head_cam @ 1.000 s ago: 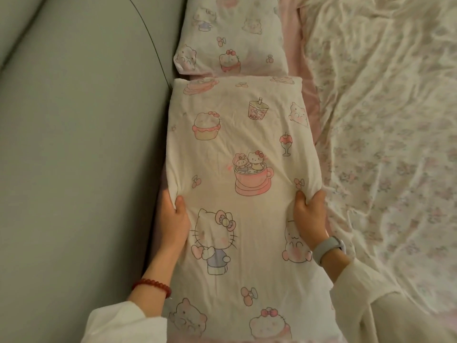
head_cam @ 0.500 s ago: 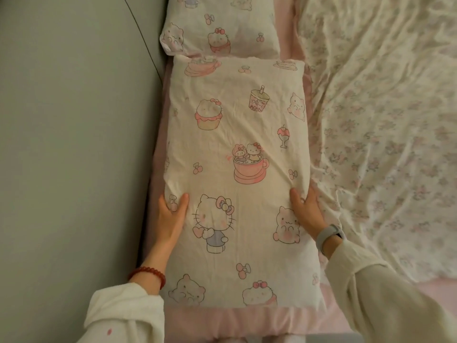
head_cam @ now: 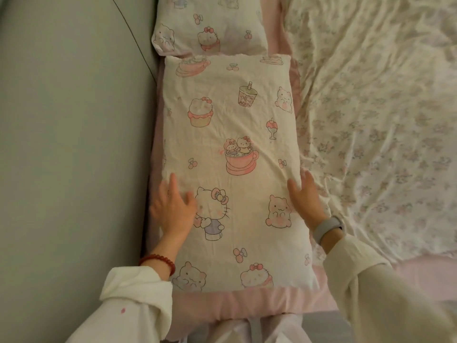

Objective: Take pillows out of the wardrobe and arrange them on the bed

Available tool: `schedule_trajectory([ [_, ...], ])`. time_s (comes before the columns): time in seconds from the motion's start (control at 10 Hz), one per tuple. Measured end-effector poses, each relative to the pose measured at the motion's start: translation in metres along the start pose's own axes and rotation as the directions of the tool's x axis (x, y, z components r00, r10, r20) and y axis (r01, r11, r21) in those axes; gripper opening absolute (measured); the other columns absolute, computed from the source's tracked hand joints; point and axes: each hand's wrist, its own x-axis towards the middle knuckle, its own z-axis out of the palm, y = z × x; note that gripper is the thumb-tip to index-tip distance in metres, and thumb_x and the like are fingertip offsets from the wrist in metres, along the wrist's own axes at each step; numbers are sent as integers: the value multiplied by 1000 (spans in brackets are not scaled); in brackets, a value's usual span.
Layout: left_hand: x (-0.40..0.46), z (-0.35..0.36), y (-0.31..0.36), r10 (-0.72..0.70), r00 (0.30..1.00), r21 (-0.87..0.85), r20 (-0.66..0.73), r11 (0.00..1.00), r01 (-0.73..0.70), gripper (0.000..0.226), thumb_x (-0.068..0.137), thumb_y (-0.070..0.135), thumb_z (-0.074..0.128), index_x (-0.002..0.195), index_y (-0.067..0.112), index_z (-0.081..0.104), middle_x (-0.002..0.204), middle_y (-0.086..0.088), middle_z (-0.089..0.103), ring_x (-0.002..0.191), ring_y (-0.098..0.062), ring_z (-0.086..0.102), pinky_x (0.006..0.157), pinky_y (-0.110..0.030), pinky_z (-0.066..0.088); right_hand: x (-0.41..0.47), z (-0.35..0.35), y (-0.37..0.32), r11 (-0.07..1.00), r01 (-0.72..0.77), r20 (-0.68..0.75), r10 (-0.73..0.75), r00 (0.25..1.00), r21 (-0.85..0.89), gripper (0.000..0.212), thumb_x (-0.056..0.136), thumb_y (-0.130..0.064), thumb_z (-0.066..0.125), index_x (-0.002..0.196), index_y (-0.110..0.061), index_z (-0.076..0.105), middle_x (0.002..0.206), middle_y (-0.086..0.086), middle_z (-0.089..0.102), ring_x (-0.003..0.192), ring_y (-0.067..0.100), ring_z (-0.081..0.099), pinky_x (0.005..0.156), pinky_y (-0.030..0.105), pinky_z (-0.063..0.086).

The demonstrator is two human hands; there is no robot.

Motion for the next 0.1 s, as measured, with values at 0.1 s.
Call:
schedule_trajectory([
  [0.1, -5, 6, 34, 197, 972, 72, 125, 976, -207, 64, 89, 48, 43, 143, 31, 13, 155, -9, 7, 140, -32, 3, 108, -60, 7, -8, -24, -55, 946, 180, 1, -187, 982, 270, 33, 87, -25, 53, 120, -21, 54, 125, 5, 60, 105, 14, 58, 93, 36, 46],
])
